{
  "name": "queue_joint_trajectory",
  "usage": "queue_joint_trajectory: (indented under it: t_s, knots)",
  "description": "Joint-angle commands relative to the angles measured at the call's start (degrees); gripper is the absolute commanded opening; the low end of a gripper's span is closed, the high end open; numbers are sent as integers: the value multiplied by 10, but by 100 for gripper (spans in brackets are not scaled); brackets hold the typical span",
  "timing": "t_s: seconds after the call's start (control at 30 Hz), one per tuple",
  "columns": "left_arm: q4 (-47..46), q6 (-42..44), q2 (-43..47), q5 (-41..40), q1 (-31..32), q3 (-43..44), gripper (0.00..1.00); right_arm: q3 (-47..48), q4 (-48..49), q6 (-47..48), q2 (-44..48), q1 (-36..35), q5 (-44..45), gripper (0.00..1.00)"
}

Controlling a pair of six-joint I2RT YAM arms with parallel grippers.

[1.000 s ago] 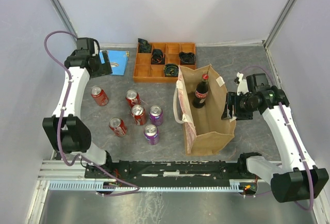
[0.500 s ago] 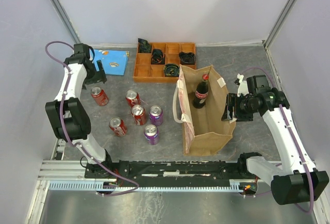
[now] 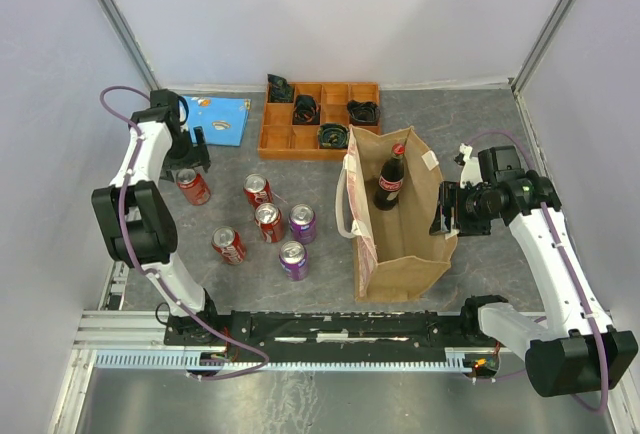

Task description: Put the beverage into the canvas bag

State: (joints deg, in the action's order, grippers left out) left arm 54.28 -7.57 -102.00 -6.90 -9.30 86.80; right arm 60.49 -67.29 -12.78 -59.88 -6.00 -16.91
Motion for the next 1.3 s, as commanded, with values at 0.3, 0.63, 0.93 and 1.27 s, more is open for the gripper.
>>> queue_joint_trajectory:
  t_s: [0.3,0.63,0.93,1.27]
  knots:
    - [-2,25,-23,5,-3,2,77,-15,-15,8,15,-2,5,71]
    - [34,24,-8,44,-2,32,14,-11,-13,8,11,-3,6,70]
    - [68,32,25,92,-1,117,3,-11,-1,6,-1,-2,2,70]
    - [62,8,59,180,49,215,3,-9,6,6,-12,-3,-1,70]
